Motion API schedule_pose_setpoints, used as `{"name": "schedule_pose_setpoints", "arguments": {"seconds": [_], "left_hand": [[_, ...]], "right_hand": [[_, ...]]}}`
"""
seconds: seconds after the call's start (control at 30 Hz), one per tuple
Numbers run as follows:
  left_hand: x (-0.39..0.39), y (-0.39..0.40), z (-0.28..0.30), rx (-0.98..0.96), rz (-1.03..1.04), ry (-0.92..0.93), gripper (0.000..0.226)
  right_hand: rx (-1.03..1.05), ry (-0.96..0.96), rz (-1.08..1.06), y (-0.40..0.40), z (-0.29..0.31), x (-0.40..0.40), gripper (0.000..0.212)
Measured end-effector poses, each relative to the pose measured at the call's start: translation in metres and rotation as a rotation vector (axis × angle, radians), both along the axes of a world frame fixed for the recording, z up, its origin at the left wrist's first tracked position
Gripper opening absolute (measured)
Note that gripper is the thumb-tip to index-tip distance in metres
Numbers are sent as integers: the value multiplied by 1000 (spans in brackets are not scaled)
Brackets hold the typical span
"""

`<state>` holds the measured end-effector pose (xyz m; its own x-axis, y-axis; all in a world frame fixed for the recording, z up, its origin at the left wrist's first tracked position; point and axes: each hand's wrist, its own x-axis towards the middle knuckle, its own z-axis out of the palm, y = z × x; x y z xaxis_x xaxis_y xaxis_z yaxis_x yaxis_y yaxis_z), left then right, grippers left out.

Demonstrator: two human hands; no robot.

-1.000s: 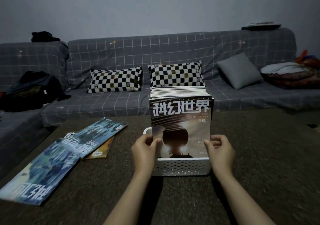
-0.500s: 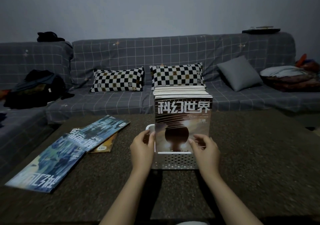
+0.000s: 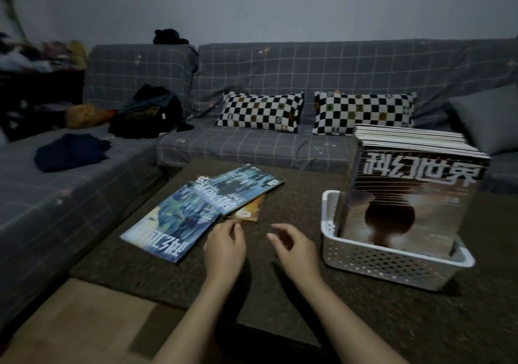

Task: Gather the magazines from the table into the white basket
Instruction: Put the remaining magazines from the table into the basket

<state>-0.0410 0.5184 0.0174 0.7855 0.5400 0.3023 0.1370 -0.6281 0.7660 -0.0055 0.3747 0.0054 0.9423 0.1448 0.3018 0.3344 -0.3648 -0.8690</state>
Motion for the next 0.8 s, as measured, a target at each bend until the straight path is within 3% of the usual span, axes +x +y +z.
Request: {"name": "schedule_pose_setpoints", "arguments": {"seconds": [0.13, 0.3, 0.57, 0.7, 0.8], "left_hand": [[6, 48, -28, 132, 100, 205, 36], [18, 90, -43, 265, 71, 530, 55], [1, 72, -34, 493, 69, 454, 45], [-8, 84, -30, 331, 27, 335, 36], [-10, 101, -40, 332, 77, 591, 49]], "right_hand": [[-133, 61, 149, 44, -26, 8, 29], [-239, 95, 214, 75, -41, 21, 35], [-322, 6, 161, 82, -49, 27, 36], [-469, 32, 160, 83, -49, 26, 44], [-536, 86, 117, 87, -47, 18, 50]]}}
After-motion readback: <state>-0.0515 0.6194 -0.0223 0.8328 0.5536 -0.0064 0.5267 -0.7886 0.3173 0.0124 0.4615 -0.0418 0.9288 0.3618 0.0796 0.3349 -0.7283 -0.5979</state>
